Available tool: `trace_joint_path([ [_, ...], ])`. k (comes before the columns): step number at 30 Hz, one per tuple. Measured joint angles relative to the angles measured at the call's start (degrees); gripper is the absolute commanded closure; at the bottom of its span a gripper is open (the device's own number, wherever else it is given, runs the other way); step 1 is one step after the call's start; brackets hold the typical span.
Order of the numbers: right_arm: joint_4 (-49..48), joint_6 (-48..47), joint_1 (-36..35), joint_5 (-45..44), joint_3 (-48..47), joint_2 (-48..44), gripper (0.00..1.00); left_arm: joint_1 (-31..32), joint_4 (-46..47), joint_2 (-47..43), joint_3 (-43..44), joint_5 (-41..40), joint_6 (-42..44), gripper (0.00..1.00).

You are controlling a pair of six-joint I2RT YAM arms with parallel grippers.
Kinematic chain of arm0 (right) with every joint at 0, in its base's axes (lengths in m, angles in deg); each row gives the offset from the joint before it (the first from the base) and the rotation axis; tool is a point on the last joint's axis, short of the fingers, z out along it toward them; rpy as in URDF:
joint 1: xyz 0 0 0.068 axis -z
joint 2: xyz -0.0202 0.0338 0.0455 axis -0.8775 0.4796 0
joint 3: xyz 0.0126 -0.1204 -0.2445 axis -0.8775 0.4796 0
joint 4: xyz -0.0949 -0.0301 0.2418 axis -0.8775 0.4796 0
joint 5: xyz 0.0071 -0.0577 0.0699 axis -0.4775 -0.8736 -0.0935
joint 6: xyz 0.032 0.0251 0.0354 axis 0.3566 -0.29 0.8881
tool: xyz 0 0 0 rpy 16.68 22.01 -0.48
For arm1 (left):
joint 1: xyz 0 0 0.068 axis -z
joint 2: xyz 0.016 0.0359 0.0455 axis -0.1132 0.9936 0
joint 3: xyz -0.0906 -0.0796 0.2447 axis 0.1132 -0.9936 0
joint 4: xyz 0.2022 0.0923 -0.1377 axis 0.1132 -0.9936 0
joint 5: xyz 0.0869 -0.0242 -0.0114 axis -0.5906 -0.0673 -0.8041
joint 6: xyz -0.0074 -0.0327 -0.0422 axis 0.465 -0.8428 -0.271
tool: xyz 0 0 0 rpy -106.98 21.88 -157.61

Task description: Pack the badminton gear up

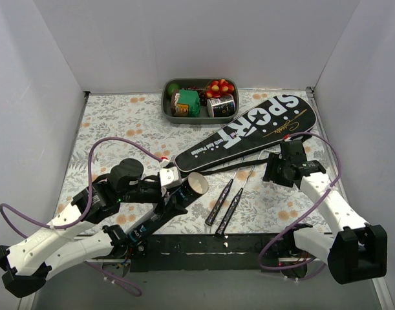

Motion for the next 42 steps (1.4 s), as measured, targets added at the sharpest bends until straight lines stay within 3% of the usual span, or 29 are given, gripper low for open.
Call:
trace_joint_path([
  [15, -8.4, -1.6, 4.1, 0.6, 3.5, 8.9, 0.42, 0.0, 0.1, -0.2, 0.0, -0.8, -0.4, 0.75],
  [19, -9.9, -1.9, 4.4, 0.7, 3.5, 9.9, 0.47, 0.0, 0.0, -0.5, 0.0, -1.2, -0.6, 0.75],
  [38, -12.6, -2.9, 4.9, -0.3, 4.6, 13.8, 0.57, 0.0, -0.2, -1.5, 0.0, -1.6, -1.1, 0.75],
  [42, -12.7, -2.9, 4.9, -0.6, 4.6, 14.7, 0.69, 0.0, -0.2, -1.5, 0.0, -1.6, -1.1, 0.75],
])
